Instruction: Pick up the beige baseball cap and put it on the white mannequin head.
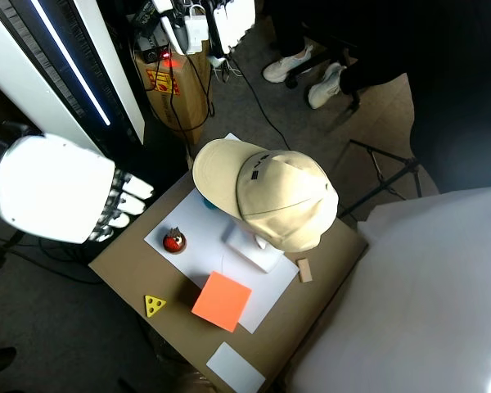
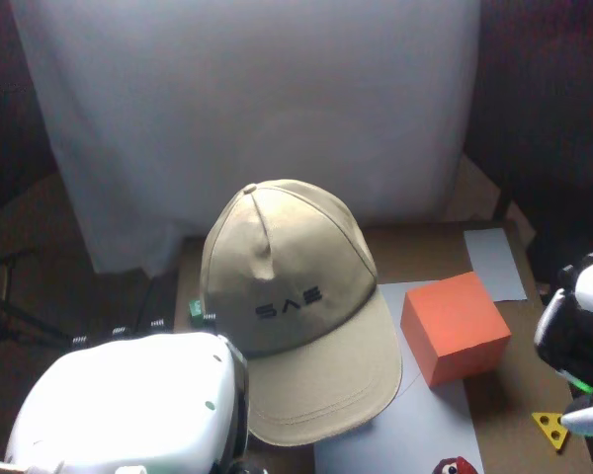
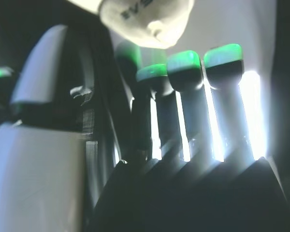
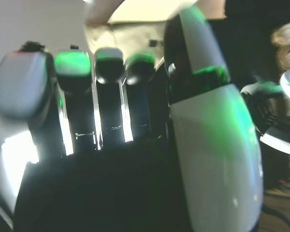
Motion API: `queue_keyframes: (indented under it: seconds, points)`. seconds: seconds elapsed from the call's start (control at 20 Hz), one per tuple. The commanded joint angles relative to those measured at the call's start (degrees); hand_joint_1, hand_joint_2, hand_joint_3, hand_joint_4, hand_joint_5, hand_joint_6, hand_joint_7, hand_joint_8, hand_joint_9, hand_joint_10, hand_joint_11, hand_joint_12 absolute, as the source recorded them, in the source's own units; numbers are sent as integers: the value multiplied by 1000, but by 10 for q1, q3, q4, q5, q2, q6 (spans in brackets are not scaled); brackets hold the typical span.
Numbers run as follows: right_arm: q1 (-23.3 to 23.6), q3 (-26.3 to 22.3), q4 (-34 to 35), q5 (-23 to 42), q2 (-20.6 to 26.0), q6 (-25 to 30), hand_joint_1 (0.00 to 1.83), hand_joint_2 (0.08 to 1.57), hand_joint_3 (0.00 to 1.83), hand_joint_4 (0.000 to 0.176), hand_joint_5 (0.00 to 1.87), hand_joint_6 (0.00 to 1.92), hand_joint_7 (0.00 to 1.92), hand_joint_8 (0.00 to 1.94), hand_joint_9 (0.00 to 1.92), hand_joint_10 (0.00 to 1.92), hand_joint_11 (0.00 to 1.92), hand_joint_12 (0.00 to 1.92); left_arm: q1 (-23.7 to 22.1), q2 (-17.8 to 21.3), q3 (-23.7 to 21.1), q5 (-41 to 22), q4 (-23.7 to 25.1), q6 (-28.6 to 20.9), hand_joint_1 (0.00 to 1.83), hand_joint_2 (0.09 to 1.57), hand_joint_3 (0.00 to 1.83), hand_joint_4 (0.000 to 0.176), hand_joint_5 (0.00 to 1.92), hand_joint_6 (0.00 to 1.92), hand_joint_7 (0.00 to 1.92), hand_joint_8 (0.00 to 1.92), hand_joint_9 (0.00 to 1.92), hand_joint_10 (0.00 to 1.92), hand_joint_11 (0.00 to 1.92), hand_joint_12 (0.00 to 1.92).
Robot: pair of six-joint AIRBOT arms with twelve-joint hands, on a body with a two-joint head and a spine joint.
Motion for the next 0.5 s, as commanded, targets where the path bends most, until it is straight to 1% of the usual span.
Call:
queue_keyframes:
  seconds: [0.0, 0.05, 0.1, 0.2, 0.3, 0.45]
  points:
    - [2, -3, 1, 37, 2, -5, 957, 1146, 0, 136, 1268, 1921, 1492, 1941, 1670, 1921, 1837, 1921, -1, -4, 1, -30, 47, -4, 1085, 1098, 4, 0, 1278, 1921, 1372, 1921, 1411, 1921, 1505, 1921]
    - [2, -5, 5, 42, 2, -7, 944, 1192, 7, 168, 1290, 1921, 1537, 1941, 1702, 1921, 1861, 1921, 0, -3, -4, -30, 44, -7, 1078, 1120, 0, 0, 1307, 1921, 1420, 1921, 1488, 1921, 1582, 1921]
    - [2, -7, 13, 43, 2, -10, 937, 1240, 15, 174, 1309, 1921, 1572, 1941, 1722, 1921, 1882, 1921, 1, -3, -7, -30, 41, -10, 1079, 1129, 1, 0, 1313, 1921, 1467, 1921, 1550, 1921, 1656, 1921]
    - [7, -16, 38, 47, 1, -29, 881, 1309, 27, 176, 1320, 1921, 1600, 1941, 1734, 1921, 1886, 1921, 11, -4, -13, -30, 42, -23, 1070, 1152, 6, 12, 1327, 1921, 1514, 1921, 1596, 1921, 1712, 1921]
    - [13, -27, 39, 55, -2, -41, 822, 1366, 24, 176, 1323, 1921, 1600, 1941, 1737, 1921, 1887, 1921, 23, -3, -18, -30, 49, -29, 1073, 1180, 12, 18, 1326, 1921, 1516, 1921, 1595, 1921, 1711, 1921]
    - [19, -29, 39, 56, -10, -45, 855, 1372, 10, 176, 1321, 1921, 1598, 1941, 1737, 1921, 1888, 1921, 41, -3, -21, -30, 64, -41, 1094, 1182, 6, 23, 1324, 1921, 1514, 1921, 1588, 1921, 1696, 1921]
